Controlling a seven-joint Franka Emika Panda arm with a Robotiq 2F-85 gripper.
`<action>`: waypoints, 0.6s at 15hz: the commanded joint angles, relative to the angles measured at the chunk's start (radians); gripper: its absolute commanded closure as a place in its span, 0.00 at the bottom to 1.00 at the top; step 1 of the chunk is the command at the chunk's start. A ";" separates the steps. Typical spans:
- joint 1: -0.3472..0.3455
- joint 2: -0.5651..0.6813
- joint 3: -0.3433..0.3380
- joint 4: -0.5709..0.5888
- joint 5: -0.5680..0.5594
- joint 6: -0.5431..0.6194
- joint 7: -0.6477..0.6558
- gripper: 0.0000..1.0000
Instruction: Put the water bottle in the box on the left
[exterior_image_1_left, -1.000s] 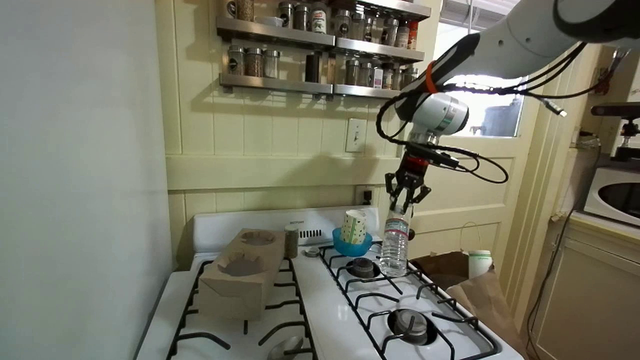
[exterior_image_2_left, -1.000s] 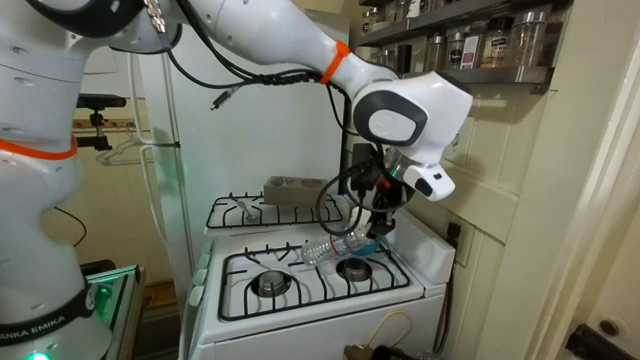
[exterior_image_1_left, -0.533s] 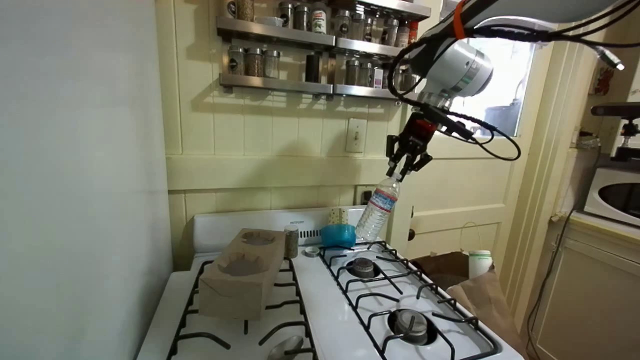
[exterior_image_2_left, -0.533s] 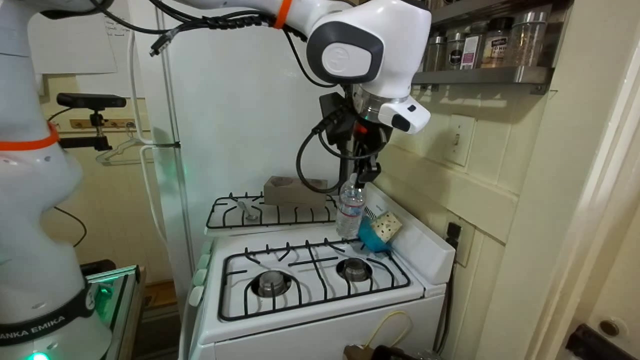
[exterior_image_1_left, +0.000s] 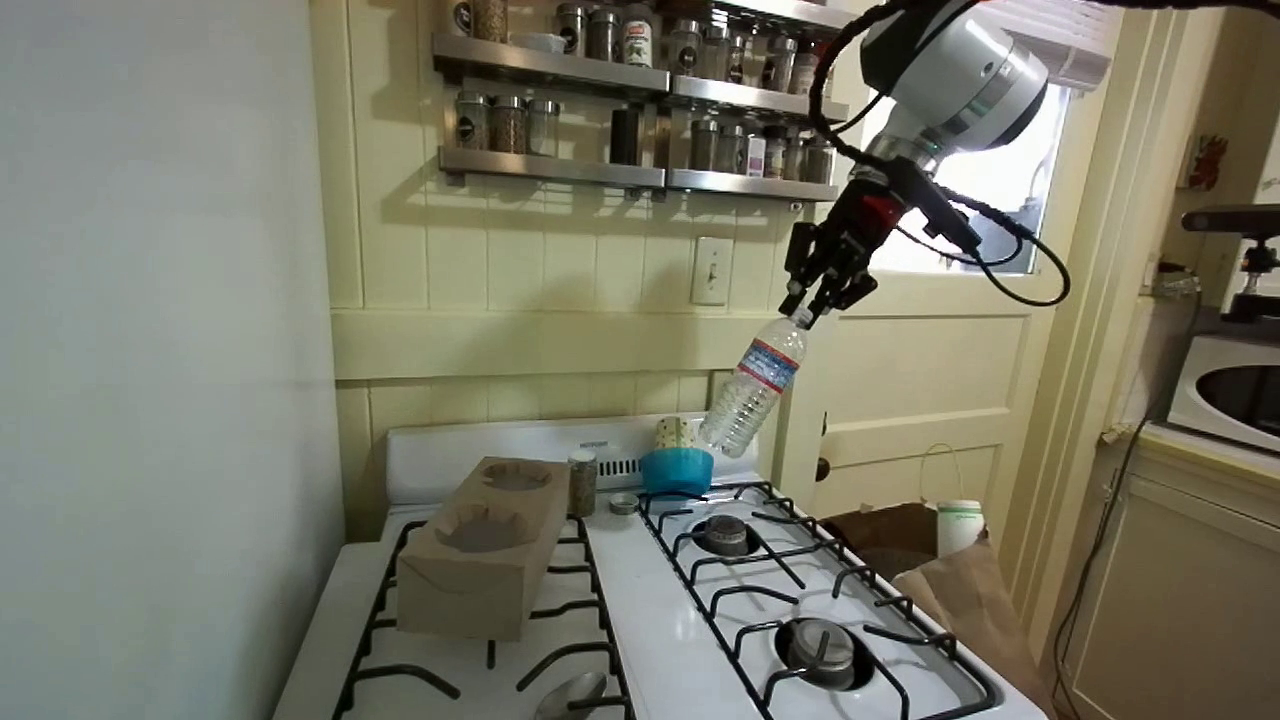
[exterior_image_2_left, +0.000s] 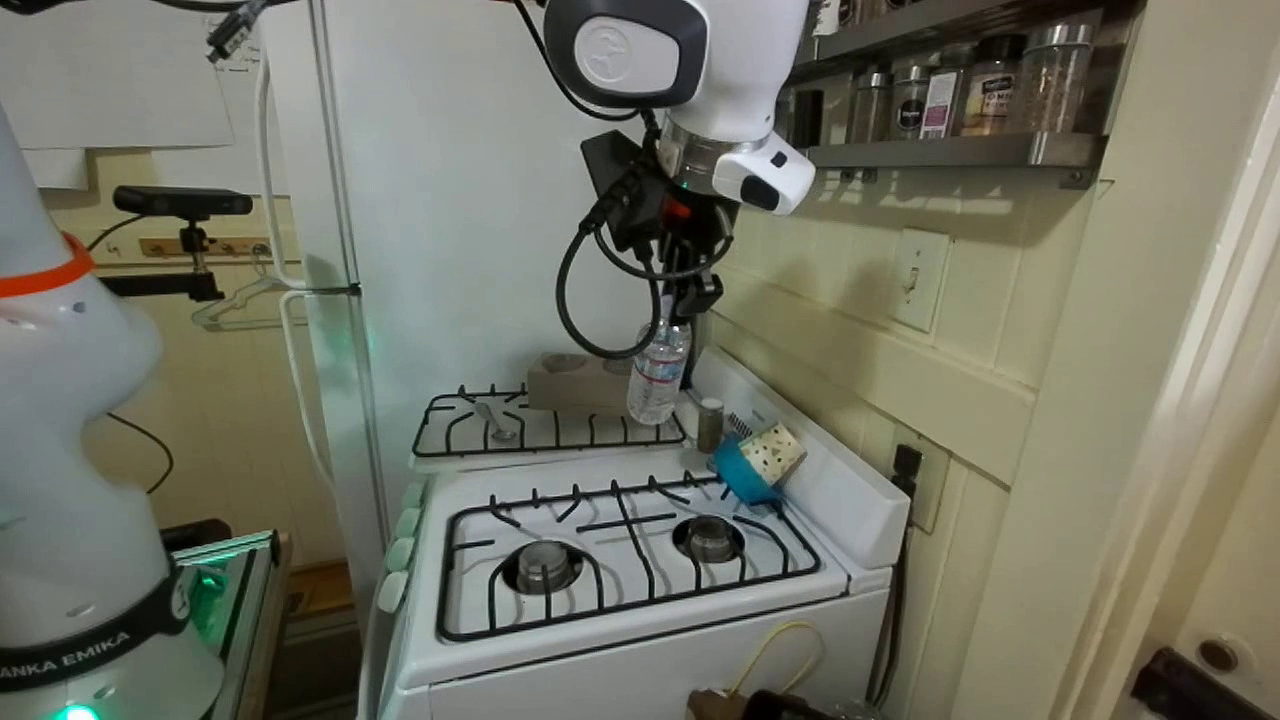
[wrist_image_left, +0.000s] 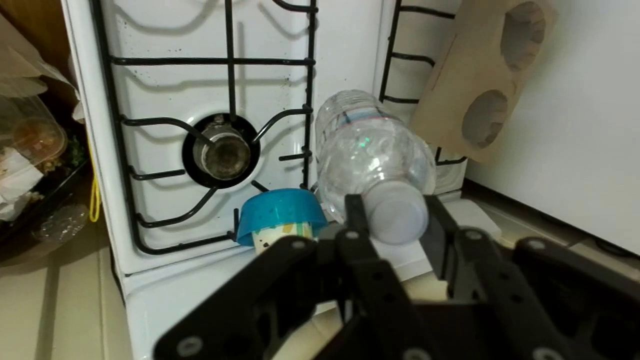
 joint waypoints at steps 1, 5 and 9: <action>0.068 0.012 0.025 0.070 -0.069 -0.074 0.020 0.92; 0.139 0.034 0.086 0.146 -0.203 -0.111 0.045 0.92; 0.138 0.023 0.071 0.105 -0.163 -0.076 0.042 0.68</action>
